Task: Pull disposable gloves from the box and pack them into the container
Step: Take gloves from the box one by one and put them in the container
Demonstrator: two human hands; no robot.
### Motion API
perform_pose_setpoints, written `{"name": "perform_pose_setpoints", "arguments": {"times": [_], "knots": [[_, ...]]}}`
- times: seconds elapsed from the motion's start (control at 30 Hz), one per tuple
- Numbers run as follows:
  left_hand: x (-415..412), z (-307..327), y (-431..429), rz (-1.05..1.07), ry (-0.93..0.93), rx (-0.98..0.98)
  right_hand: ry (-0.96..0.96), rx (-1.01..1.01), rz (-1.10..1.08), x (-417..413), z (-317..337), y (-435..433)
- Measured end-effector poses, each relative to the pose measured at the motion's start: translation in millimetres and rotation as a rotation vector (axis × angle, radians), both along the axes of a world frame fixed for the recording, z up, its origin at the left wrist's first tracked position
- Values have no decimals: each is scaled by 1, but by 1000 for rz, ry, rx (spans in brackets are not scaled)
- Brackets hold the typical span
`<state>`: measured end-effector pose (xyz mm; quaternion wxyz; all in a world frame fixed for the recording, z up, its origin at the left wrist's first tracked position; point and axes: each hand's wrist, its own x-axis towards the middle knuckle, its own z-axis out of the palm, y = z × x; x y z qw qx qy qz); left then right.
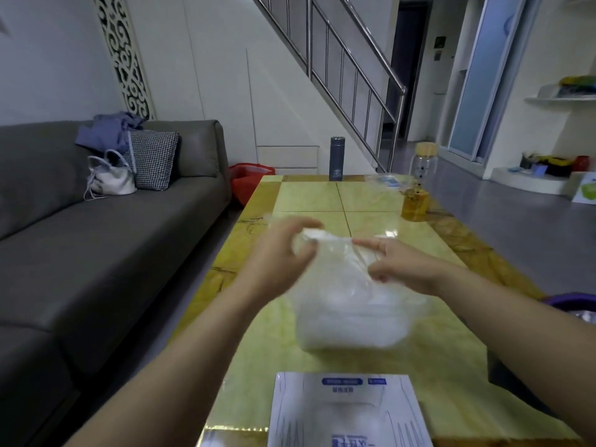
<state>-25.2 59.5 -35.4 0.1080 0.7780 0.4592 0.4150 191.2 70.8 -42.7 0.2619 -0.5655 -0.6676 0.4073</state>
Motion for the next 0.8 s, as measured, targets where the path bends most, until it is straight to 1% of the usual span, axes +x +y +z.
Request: {"name": "perform_pose_setpoints", "arguments": {"times": [0.03,0.07,0.1,0.13,0.2,0.27,0.33,0.4,0.43,0.47,0.5,0.53,0.57,0.63,0.7,0.77,0.8], "knots": [[12,0,4,-52,311,-54,-33,-27,-6,2,-7,6],[21,-3,10,-81,574,-120,-64,-48,-11,4,-12,9],[29,-5,16,-89,767,-207,-95,-68,-11,7,-15,13],[35,-9,23,-86,896,-312,-127,-87,-9,9,-18,17],[47,-18,37,-98,1029,-482,-210,-127,-1,14,-21,25],[56,-27,49,-144,1105,-567,-357,-169,18,18,-24,31],[62,-35,59,-176,1156,-601,-586,-157,45,18,-22,33],[67,-46,68,-186,1190,-614,-856,-20,27,15,-18,32],[68,-50,72,-193,1200,-622,-978,100,11,12,-16,30],[70,-54,74,-196,1206,-635,-1061,218,6,9,-15,30],[72,-58,77,-201,1210,-652,-1075,294,13,7,-17,31],[74,-61,80,-207,1206,-677,-1045,296,39,4,-20,33],[76,-64,82,-216,1197,-703,-990,236,81,1,-24,36],[80,-71,85,-226,1188,-762,-951,21,213,-2,-35,41],[82,-79,91,-225,1182,-836,-1008,-160,335,0,-48,48],[83,-89,97,-204,1216,-883,-1100,-274,374,5,-63,59],[83,-94,101,-196,1270,-888,-1140,-310,382,7,-71,65]]}}
